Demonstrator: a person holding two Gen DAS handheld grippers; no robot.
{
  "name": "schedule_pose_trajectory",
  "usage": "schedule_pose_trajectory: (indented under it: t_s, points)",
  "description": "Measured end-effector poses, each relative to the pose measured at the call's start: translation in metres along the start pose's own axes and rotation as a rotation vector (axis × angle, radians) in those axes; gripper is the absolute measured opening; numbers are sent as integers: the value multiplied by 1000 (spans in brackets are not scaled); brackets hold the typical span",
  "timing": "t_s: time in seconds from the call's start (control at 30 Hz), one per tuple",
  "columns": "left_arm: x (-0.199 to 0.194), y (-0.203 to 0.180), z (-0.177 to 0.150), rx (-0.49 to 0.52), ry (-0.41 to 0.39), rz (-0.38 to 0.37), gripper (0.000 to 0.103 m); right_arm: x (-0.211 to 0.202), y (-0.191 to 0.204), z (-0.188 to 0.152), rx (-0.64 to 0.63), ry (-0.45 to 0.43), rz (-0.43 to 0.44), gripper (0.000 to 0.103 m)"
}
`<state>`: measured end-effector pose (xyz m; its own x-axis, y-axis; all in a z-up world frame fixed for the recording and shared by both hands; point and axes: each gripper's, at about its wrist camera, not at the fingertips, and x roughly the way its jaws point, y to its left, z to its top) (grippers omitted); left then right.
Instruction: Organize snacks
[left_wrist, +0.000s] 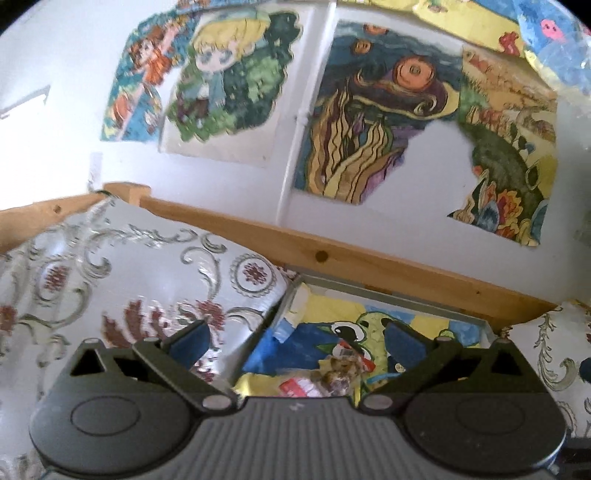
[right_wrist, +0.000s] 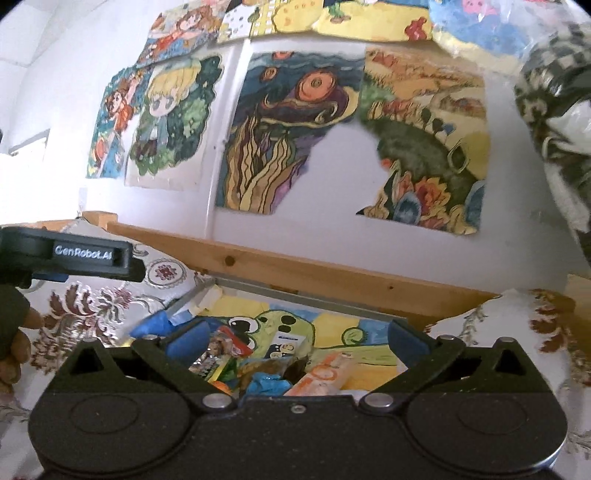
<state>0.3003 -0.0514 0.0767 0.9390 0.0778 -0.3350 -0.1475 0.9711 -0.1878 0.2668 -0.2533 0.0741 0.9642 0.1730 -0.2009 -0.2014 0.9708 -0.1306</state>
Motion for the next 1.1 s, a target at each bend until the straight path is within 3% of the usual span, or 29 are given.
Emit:
schedule_pose_trajectory:
  t_s: [0.6,1.1]
  points:
    - [-116,38,-33,32,-10,16,103,-121,30,1,33,13,-24,102]
    - [-159,68,-71,66,24,14,103,-179,55,-29,100,77,-68,102]
